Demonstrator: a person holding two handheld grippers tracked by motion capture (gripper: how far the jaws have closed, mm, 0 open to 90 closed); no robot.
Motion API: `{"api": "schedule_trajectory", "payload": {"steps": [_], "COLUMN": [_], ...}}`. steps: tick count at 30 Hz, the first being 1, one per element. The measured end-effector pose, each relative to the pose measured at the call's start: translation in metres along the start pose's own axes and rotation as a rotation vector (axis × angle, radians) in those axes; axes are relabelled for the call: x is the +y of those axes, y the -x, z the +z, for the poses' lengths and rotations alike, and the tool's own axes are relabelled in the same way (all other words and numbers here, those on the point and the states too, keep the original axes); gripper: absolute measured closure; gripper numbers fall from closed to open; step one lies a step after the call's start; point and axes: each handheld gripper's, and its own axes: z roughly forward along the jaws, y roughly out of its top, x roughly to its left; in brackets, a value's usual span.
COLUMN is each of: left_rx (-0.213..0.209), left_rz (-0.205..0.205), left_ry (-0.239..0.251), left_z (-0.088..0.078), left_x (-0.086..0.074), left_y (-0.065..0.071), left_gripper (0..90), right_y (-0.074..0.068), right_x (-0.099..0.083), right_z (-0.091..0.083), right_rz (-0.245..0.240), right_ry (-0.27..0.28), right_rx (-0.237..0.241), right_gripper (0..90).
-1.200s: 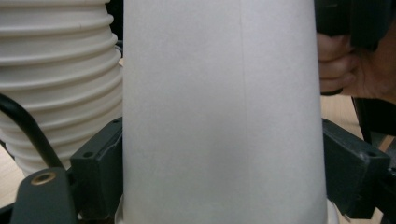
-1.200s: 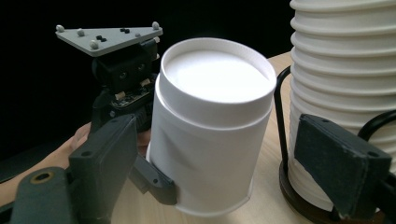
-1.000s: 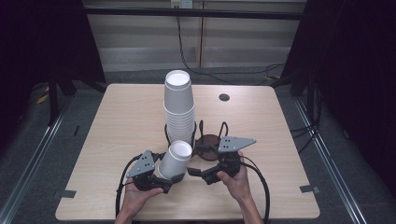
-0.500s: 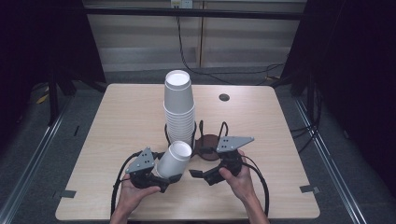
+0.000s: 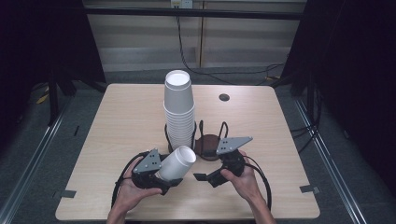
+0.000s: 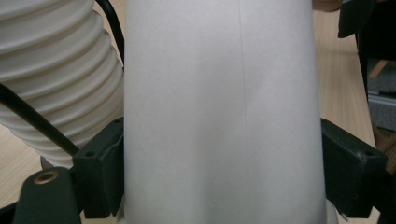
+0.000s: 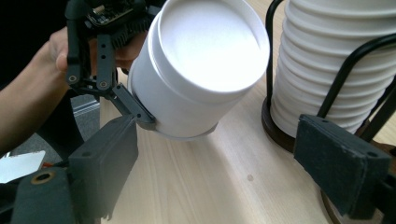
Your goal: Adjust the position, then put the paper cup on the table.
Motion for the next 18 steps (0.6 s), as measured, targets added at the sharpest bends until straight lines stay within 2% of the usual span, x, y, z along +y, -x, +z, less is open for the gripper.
{"api": "schedule_trajectory", "payload": {"steps": [2, 3, 5, 8, 9, 11, 13, 15, 18], "left_rx": [-0.009, 0.005, -0.006, 0.006, -0.003, -0.015, -0.022, -0.014, -0.026], "left_rz": [0.017, 0.022, 0.02, 0.053, 0.054, 0.058, 0.063, 0.071, 0.083], "left_ry": [-0.018, -0.018, -0.027, -0.078, -0.079, -0.077, -0.091, -0.118, -0.134], "left_z": [0.001, 0.001, 0.002, 0.004, 0.004, 0.004, 0.005, 0.006, 0.007], "left_x": [0.003, 0.004, 0.006, 0.01, 0.011, 0.013, 0.014, 0.015, 0.017], "left_y": [0.001, 0.001, 0.0, 0.0, 0.0, 0.0, 0.0, 0.0, 0.001], "left_gripper": [15.6, 15.7, 15.7, 15.7, 15.7, 15.7, 15.7, 15.7, 15.7], "right_y": [0.001, 0.001, 0.002, 0.004, 0.005, 0.006, 0.006, 0.006, 0.007], "right_x": [-0.001, -0.002, -0.003, -0.003, -0.003, -0.003, -0.004, -0.004, -0.005], "right_z": [-0.001, -0.002, -0.003, -0.007, -0.008, -0.01, -0.01, -0.01, -0.008], "right_rz": [-0.003, 0.001, -0.001, 0.006, 0.008, 0.008, 0.004, 0.0, -0.003], "right_ry": [-0.004, -0.005, -0.008, 0.003, 0.01, 0.013, 0.006, -0.002, -0.026], "right_rx": [0.003, 0.001, -0.001, -0.019, -0.01, -0.022, 0.003, -0.001, 0.002], "right_gripper": [13.4, 13.4, 13.5, 13.6, 13.8, 14.7, 15.0, 15.0, 14.7]}}
